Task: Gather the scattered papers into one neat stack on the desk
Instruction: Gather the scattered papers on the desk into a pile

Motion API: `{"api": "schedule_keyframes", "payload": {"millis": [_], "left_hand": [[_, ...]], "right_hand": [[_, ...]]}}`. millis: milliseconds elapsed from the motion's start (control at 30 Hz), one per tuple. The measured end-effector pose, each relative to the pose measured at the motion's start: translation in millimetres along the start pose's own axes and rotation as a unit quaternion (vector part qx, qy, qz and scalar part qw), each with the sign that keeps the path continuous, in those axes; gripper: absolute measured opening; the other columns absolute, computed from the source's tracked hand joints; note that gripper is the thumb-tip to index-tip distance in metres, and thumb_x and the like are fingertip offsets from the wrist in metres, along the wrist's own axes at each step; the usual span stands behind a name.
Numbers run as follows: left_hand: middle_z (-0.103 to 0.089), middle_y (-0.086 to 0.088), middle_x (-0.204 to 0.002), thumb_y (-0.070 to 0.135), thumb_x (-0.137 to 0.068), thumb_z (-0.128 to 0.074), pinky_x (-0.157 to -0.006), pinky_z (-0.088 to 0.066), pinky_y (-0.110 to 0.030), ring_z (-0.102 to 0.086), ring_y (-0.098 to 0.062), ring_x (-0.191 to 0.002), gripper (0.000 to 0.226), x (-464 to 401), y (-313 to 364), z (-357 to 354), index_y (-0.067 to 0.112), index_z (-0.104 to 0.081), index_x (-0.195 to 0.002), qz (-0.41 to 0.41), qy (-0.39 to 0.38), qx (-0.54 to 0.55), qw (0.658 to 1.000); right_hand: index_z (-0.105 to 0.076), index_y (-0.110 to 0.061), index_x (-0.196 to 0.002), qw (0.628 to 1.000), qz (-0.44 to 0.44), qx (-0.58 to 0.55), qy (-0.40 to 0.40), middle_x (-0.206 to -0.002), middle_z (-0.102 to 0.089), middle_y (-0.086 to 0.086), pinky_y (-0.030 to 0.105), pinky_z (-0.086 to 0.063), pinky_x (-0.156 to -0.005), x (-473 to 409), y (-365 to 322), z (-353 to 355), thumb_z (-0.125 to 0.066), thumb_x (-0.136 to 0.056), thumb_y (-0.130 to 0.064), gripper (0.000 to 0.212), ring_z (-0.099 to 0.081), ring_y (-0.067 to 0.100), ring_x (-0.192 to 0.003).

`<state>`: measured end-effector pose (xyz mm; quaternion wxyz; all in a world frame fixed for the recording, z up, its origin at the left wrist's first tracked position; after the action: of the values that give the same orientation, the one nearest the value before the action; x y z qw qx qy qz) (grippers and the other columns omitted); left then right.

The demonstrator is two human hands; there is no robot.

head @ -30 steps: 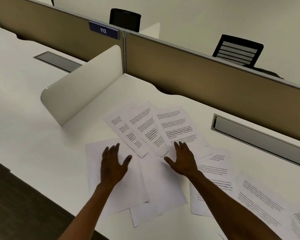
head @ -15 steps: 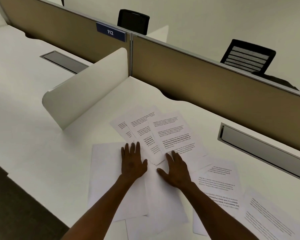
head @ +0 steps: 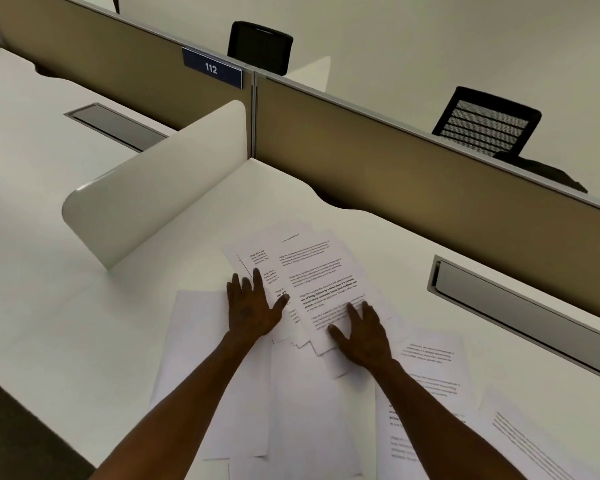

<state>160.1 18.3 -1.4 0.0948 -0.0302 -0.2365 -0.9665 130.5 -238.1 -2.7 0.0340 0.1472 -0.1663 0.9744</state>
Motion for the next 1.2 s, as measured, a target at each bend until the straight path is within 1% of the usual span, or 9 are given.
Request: {"api": "schedule_keyframes", "payload": {"millis": [100, 167, 367, 467, 533, 633, 700, 900, 1200], "left_hand": [[-0.029, -0.022, -0.159, 0.073, -0.089, -0.034, -0.124, 0.001, -0.05, -0.008, -0.04, -0.152, 0.098, -3.8, 16.2, -7.0, 0.011, -0.004, -0.158, -0.004, -0.003, 0.004, 1.0], [-0.027, -0.025, -0.159, 0.071, -0.089, -0.037, -0.124, -0.005, -0.05, -0.015, -0.04, -0.151, 0.098, -7.6, 25.8, -7.1, 0.012, -0.001, -0.158, 0.027, -0.002, 0.036, 0.999], [-0.008, -0.031, -0.16, 0.053, -0.084, -0.066, -0.117, -0.024, -0.056, -0.02, -0.049, -0.145, 0.11, -22.0, 43.9, -0.9, 0.017, 0.008, -0.158, 0.112, 0.029, 0.158, 0.981], [-0.002, -0.033, -0.16, 0.047, -0.081, -0.072, -0.117, -0.022, -0.057, -0.018, -0.051, -0.145, 0.116, -34.2, 46.6, 0.1, 0.017, 0.011, -0.157, 0.152, 0.011, 0.159, 0.975], [-0.005, -0.033, -0.159, 0.047, -0.079, -0.073, -0.117, -0.02, -0.056, -0.016, -0.05, -0.144, 0.118, -40.9, 43.5, 1.4, 0.017, 0.009, -0.157, 0.179, 0.007, 0.149, 0.972], [-0.021, -0.03, -0.153, 0.049, -0.078, -0.073, -0.114, -0.026, -0.054, -0.026, -0.047, -0.139, 0.116, -46.1, 35.2, 2.4, 0.015, 0.005, -0.157, 0.194, 0.006, 0.124, 0.973], [-0.029, -0.028, -0.149, 0.05, -0.078, -0.072, -0.111, -0.029, -0.053, -0.033, -0.045, -0.134, 0.116, -50.4, 31.9, 3.3, 0.015, 0.004, -0.157, 0.186, 0.009, 0.113, 0.976], [-0.034, -0.026, -0.143, 0.05, -0.078, -0.072, -0.106, -0.032, -0.05, -0.047, -0.042, -0.124, 0.114, -68.3, 44.3, 7.2, 0.015, 0.003, -0.157, 0.198, -0.005, 0.144, 0.97], [-0.038, -0.025, -0.145, 0.049, -0.078, -0.073, -0.106, -0.032, -0.051, -0.038, -0.042, -0.131, 0.109, -73.9, 49.6, 4.4, 0.012, -0.006, -0.156, 0.221, 0.015, 0.174, 0.96]], "right_hand": [[-0.018, -0.019, -0.155, 1.0, 0.017, 0.004, 0.011, -0.164, -0.01, 0.015, 0.044, -0.017, -0.121, -1.8, -24.2, -3.8, -0.044, -0.088, -0.068, 0.087, -0.011, 0.031, -0.151], [-0.019, -0.018, -0.155, 0.999, 0.039, 0.013, 0.012, -0.163, -0.011, 0.017, 0.045, -0.018, -0.12, -5.1, -40.3, -5.5, -0.044, -0.087, -0.068, 0.088, -0.012, 0.033, -0.15], [-0.023, -0.023, -0.153, 0.995, 0.089, -0.039, 0.001, -0.163, -0.018, 0.009, 0.042, -0.024, -0.118, -4.7, -57.1, -10.2, -0.05, -0.085, -0.065, 0.085, -0.016, 0.026, -0.149], [-0.029, -0.021, -0.152, 0.99, 0.087, -0.068, 0.092, -0.161, -0.022, 0.01, 0.043, -0.026, -0.118, -2.4, -41.5, 6.0, -0.055, -0.085, -0.058, 0.081, -0.019, 0.026, -0.149], [-0.029, -0.017, -0.152, 0.987, -0.001, -0.063, 0.147, -0.161, -0.021, 0.017, 0.046, -0.02, -0.119, -5.4, -18.4, 18.7, -0.055, -0.086, -0.058, 0.082, -0.014, 0.033, -0.15], [-0.02, -0.015, -0.153, 0.989, -0.106, -0.058, 0.086, -0.161, -0.016, 0.022, 0.047, -0.014, -0.122, -13.4, 12.4, 19.3, -0.052, -0.085, -0.063, 0.09, -0.008, 0.038, -0.15], [-0.016, -0.015, -0.155, 0.995, -0.079, -0.032, 0.052, -0.161, -0.016, 0.021, 0.046, -0.012, -0.122, -18.2, 16.4, 14.9, -0.051, -0.086, -0.065, 0.093, -0.009, 0.035, -0.151], [-0.018, -0.014, -0.155, 0.997, -0.019, -0.031, 0.061, -0.16, -0.026, 0.015, 0.044, -0.016, -0.123, -23.7, 3.0, 14.7, -0.053, -0.084, -0.065, 0.094, -0.018, 0.032, -0.149], [-0.02, -0.016, -0.154, 0.994, -0.005, -0.082, 0.065, -0.154, -0.031, 0.015, 0.043, -0.034, -0.113, -34.0, 5.7, 29.1, -0.069, -0.078, -0.053, 0.099, -0.027, 0.031, -0.143]]}}
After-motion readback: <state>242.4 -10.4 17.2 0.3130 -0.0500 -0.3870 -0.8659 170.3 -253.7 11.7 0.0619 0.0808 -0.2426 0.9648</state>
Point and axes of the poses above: each hand's wrist, its own x-axis away from the middle knuckle, its own z-axis out of the back of the hand, y = z × x, the point moved 5 cm from there along -x, towards the middle knuckle
